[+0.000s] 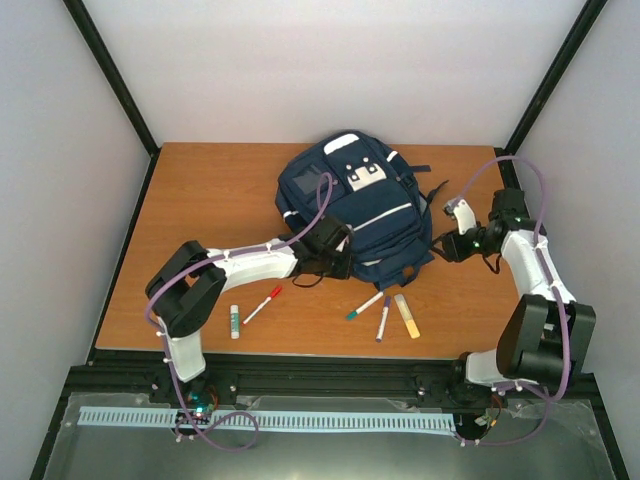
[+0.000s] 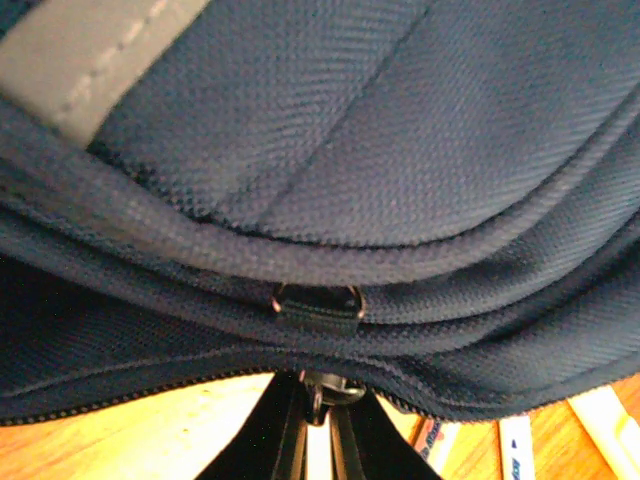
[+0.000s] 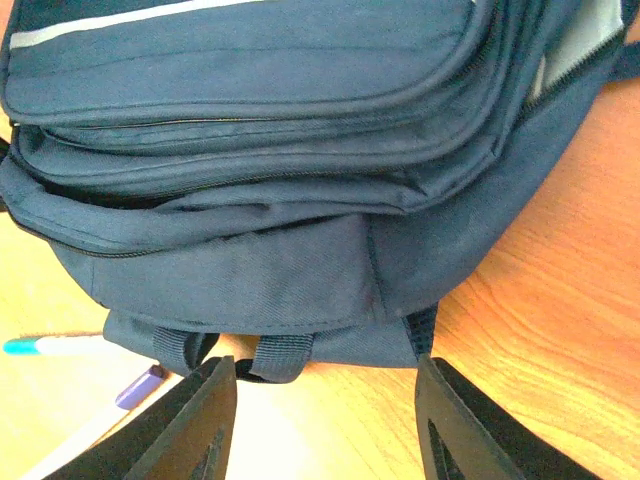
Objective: Pack the student bag
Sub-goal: Adjust the student bag at the center of the board.
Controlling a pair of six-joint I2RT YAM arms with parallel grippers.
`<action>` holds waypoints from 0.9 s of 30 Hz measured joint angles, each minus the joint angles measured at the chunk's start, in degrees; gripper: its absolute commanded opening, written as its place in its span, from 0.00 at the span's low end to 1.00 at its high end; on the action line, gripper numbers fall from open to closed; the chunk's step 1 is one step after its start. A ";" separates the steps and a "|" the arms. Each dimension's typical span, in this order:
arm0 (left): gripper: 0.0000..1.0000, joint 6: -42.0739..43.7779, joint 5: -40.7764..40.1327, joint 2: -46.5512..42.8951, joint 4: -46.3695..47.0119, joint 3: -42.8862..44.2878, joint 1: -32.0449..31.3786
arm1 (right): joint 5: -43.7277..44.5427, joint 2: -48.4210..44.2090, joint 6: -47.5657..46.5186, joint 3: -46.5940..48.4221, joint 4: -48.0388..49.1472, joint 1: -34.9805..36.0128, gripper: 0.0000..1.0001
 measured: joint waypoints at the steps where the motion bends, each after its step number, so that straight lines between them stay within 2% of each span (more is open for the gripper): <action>1: 0.05 0.17 0.17 -0.13 0.00 0.00 0.02 | 0.94 -0.59 0.48 0.00 0.09 0.76 0.53; 5: 0.06 1.09 0.59 -0.33 -0.24 0.15 0.04 | 6.25 -1.75 3.41 -0.59 2.49 7.65 0.53; 9: 0.06 2.45 1.92 -0.33 -0.94 0.94 0.02 | 9.88 2.49 7.63 0.00 4.35 14.88 0.53; 13: 0.06 3.34 3.26 -0.33 -0.92 0.92 -0.09 | 13.90 9.99 11.28 2.12 5.79 16.79 0.53; 18: 0.08 3.45 4.28 -0.33 -0.28 -0.26 -1.55 | 17.25 22.64 14.32 10.54 4.74 18.99 0.51; 22: 0.09 3.13 3.48 -0.31 0.76 -1.40 -3.37 | 20.44 27.89 15.89 17.38 2.97 21.81 0.50; 24: 0.14 2.86 2.71 -0.20 1.31 -1.42 -3.87 | 21.81 30.40 16.72 21.07 2.21 23.21 0.50; 25: 0.20 2.75 2.45 -0.15 1.46 -1.42 -4.02 | 22.16 31.47 17.00 22.47 1.99 23.61 0.50; 27: 0.39 2.45 2.27 -0.11 1.99 -1.42 -4.35 | 22.60 33.16 17.44 25.03 1.88 24.11 0.50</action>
